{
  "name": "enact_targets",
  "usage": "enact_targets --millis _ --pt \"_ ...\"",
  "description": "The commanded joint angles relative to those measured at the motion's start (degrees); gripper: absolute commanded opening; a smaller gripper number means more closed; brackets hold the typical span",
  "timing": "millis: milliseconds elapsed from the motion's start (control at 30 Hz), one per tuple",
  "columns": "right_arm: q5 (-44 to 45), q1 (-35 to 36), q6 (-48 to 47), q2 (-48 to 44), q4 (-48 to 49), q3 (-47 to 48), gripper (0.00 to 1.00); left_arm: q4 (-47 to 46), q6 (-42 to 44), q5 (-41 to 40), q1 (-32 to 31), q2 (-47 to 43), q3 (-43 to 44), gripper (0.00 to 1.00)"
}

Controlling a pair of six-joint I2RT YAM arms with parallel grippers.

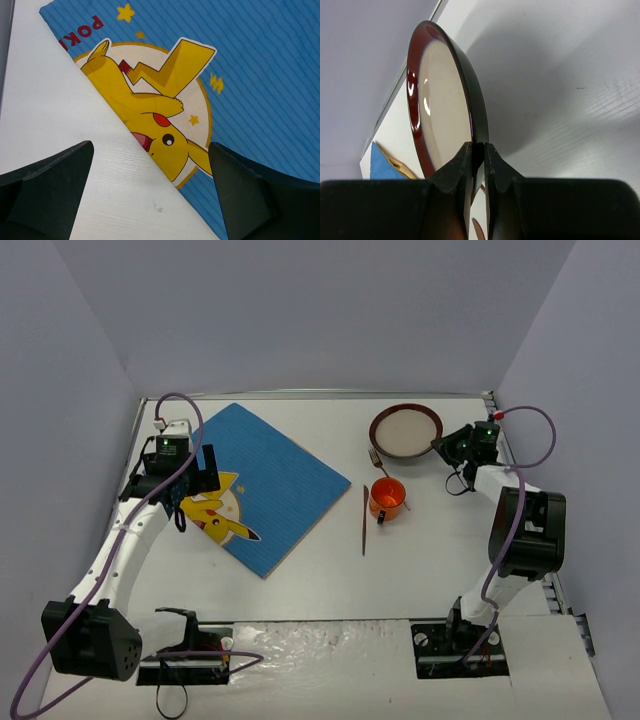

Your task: Set the dinner table for one person

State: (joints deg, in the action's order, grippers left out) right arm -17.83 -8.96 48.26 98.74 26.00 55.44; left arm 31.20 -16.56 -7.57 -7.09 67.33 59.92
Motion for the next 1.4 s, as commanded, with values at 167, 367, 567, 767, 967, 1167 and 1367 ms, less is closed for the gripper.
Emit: enact_targets --millis 167,367,567,767,967,1167,1367 --pt "-8.70 2.26 4.21 -5.33 17.45 2.24 0.00 -2.46 0.24 -0.51 0.40 -1.25 1.34 0.97" --pt "-9.60 8.07 4.35 -4.80 17.76 4.44 0.00 -2.55 0.05 -0.42 0.48 -1.24 1.25 0.97" --pt "-10.12 16.84 7.38 -2.34 20.45 6.60 0.00 -2.49 -0.29 -0.34 0.62 -1.35 1.25 0.97" --pt "-9.91 25.06 9.66 2.09 23.04 10.26 0.00 -2.35 -0.74 -1.14 0.76 -1.93 1.11 0.97" --pt "-9.72 32.56 13.20 8.75 27.18 14.49 0.00 -1.97 -1.18 -2.66 0.85 -2.48 1.02 0.97" --pt "-10.01 38.77 18.06 17.18 33.05 19.27 0.00 -1.83 -1.53 -3.40 1.08 -2.73 0.83 0.97" --pt "-9.35 41.91 19.45 22.26 35.15 23.02 0.00 -1.73 -1.67 -3.56 1.20 -2.99 0.81 0.97"
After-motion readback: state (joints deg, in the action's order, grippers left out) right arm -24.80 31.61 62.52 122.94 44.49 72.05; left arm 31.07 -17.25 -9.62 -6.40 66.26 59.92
